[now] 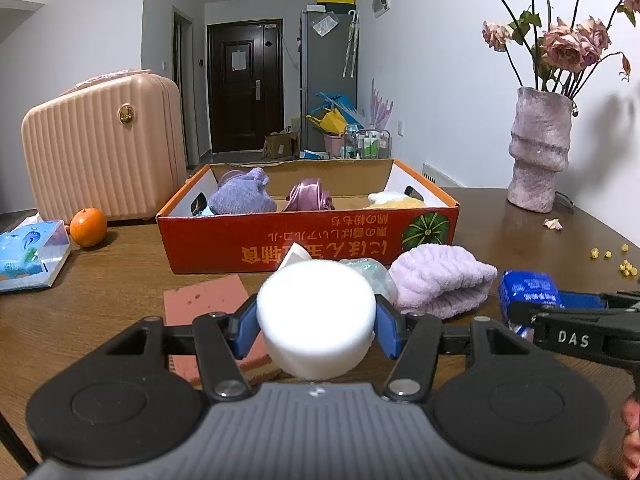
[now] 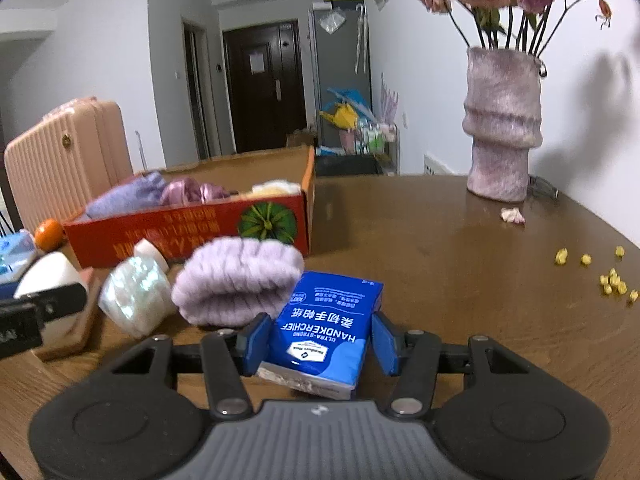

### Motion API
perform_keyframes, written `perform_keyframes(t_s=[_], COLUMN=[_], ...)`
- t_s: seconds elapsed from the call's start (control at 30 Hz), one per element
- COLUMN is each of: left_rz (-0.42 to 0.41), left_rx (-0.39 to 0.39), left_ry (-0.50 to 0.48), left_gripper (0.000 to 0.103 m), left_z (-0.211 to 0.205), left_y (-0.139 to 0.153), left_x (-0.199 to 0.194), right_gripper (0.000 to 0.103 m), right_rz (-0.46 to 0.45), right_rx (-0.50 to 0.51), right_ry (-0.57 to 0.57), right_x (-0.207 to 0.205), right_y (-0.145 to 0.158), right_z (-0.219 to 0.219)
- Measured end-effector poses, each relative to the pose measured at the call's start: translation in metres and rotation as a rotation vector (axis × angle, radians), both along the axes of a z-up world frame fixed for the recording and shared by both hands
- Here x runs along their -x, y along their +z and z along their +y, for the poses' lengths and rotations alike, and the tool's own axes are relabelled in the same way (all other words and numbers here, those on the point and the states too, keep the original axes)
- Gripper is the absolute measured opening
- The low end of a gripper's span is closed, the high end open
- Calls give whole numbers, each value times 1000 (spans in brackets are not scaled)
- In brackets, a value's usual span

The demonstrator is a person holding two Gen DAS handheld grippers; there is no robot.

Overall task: Organize soft objects
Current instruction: 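Lift and carry the white sponge and handkerchief pack over the cardboard box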

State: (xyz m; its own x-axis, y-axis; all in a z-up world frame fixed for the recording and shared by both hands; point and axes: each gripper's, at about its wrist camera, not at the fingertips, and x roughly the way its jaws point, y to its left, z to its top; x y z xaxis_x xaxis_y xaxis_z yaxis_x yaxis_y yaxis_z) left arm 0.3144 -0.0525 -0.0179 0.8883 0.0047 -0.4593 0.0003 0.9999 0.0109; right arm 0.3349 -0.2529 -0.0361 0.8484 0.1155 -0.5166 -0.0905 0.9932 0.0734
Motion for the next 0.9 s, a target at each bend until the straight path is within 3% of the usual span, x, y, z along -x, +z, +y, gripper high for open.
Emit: perform_keyframes(t_s=[0.3, 0.9], left_rz=[-41, -99], left_rx=[1, 38], left_ry=[11, 46], left_gripper=[59, 59], left_z=[1, 19], left_y=[9, 28], left_x=[-1, -33], right_gripper=[54, 54], right_rz=[-114, -216], right_rx=[-28, -88], right_ry=[5, 34], right_x=[6, -27], right_y=[14, 26], right_z=[6, 38])
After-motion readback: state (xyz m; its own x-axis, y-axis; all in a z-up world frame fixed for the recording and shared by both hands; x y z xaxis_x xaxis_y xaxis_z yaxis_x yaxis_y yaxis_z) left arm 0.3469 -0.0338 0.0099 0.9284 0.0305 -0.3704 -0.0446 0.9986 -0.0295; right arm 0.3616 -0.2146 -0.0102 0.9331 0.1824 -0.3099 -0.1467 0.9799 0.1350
